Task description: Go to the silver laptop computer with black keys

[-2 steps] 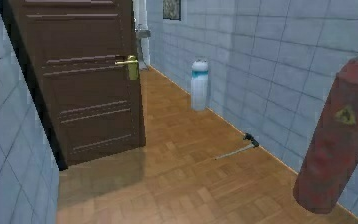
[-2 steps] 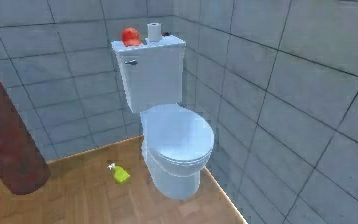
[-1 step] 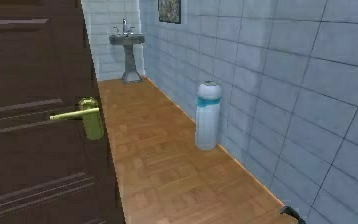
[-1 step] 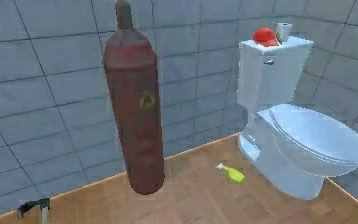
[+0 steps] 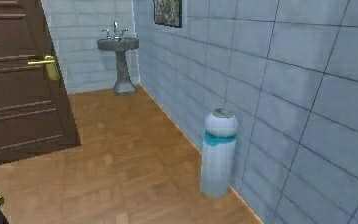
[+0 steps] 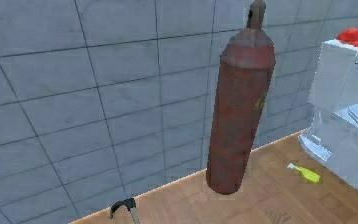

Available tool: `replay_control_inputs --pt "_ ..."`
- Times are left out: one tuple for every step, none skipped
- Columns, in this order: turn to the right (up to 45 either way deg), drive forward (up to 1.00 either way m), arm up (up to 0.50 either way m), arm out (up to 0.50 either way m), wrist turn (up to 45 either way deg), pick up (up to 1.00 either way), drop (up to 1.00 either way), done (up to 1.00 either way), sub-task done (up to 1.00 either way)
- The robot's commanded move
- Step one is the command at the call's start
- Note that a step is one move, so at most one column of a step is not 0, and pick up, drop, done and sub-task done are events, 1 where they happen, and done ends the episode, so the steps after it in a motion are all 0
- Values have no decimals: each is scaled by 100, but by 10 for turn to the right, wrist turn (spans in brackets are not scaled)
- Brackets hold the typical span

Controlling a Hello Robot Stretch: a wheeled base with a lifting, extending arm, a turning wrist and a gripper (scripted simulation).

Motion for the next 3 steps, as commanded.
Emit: replay_control_inputs --pt "-60 0 0 0 0 0 0 0 0" --pt "0 80 0 0 0 0 0 0 0" --pt "-450 0 0 0 0 0 0 0 0"
